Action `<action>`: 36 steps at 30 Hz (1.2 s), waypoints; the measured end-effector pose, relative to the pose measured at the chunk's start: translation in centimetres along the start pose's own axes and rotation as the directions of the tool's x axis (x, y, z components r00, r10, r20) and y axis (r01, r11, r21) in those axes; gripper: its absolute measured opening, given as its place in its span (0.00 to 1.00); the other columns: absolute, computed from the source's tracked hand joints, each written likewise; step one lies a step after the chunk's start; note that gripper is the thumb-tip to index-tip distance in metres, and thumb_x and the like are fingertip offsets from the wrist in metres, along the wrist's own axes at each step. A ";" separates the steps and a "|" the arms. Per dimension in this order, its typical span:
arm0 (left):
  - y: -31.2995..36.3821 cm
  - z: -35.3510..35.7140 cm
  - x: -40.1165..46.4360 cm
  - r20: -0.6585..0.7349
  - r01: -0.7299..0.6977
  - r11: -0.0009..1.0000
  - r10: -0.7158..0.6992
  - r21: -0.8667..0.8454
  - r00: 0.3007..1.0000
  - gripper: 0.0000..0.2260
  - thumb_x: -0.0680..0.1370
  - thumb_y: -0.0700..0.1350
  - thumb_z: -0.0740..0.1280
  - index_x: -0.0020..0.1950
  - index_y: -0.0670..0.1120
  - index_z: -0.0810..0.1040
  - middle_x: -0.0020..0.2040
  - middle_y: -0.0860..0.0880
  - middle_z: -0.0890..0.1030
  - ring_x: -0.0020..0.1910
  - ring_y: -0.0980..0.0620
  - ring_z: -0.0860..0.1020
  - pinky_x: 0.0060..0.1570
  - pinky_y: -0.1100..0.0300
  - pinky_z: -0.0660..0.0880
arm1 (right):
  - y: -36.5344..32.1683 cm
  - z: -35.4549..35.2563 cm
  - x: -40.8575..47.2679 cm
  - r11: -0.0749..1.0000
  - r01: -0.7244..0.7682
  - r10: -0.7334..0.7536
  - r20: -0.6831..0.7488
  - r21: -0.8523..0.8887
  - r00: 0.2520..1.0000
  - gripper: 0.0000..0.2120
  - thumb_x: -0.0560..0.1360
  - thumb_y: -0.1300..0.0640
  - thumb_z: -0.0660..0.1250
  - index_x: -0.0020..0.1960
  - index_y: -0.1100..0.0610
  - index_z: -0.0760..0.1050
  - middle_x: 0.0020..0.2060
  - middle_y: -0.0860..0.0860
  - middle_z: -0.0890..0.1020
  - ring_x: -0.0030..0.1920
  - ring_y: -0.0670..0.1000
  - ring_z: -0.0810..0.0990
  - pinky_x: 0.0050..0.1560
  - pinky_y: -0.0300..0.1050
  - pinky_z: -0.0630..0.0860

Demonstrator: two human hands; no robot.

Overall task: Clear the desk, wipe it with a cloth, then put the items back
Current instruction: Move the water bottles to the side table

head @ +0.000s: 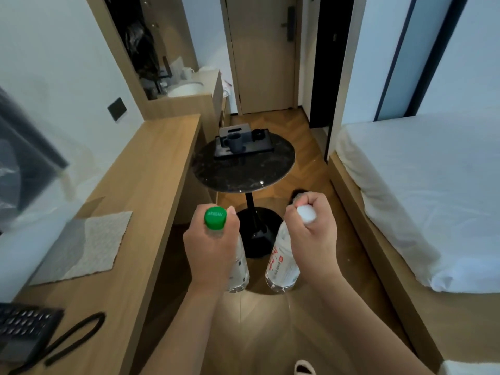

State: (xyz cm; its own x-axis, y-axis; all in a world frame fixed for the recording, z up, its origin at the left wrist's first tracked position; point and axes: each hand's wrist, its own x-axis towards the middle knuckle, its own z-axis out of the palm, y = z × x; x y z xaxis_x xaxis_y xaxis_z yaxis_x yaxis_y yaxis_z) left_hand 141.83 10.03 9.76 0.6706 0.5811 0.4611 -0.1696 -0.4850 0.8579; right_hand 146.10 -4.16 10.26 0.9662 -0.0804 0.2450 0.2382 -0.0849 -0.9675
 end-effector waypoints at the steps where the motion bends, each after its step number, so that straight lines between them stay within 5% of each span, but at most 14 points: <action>1: 0.0 1.3 1.6 -0.007 -0.008 1.000 0.008 0.006 1.000 0.07 0.79 0.43 0.70 0.44 0.51 0.75 0.39 0.58 0.79 0.37 0.57 0.79 0.35 0.70 0.75 | 0.3 0.1 2.3 1.000 0.003 -0.003 0.008 -0.002 1.000 0.08 0.77 0.60 0.68 0.46 0.49 0.70 0.38 0.38 0.77 0.40 0.39 0.77 0.36 0.32 0.73; 6: -0.9 6.8 8.3 -0.092 -0.033 0.998 0.037 0.045 0.995 0.05 0.78 0.41 0.71 0.45 0.45 0.76 0.37 0.63 0.78 0.38 0.59 0.79 0.35 0.72 0.73 | 2.1 1.9 11.3 1.000 0.015 -0.015 0.026 -0.020 1.000 0.09 0.77 0.57 0.68 0.46 0.46 0.69 0.40 0.37 0.75 0.43 0.39 0.76 0.36 0.32 0.71; 25: -13.7 18.7 30.7 -0.068 0.030 0.999 -0.028 0.035 0.997 0.06 0.79 0.44 0.70 0.47 0.44 0.76 0.37 0.54 0.77 0.38 0.56 0.79 0.35 0.71 0.73 | 9.4 15.3 35.0 1.000 0.020 -0.019 0.093 -0.009 0.995 0.11 0.78 0.58 0.68 0.46 0.46 0.67 0.39 0.36 0.73 0.40 0.39 0.76 0.37 0.29 0.73; 36: -23.5 23.1 39.2 0.162 0.320 0.946 -0.324 0.047 0.932 0.06 0.82 0.51 0.66 0.56 0.52 0.72 0.43 0.56 0.78 0.42 0.61 0.78 0.40 0.68 0.75 | 17.4 23.8 44.7 0.999 -0.050 0.051 0.097 -0.021 0.994 0.15 0.80 0.56 0.67 0.58 0.42 0.63 0.46 0.34 0.72 0.45 0.36 0.77 0.43 0.28 0.73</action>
State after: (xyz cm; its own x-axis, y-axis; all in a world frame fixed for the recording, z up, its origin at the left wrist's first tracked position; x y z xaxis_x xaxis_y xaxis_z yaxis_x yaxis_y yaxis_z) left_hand 188.76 29.07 2.44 0.7968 0.5931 0.1157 0.0882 -0.3035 0.9487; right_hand 195.79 14.38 2.88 0.9822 0.0124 0.1876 0.1879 -0.1016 -0.9769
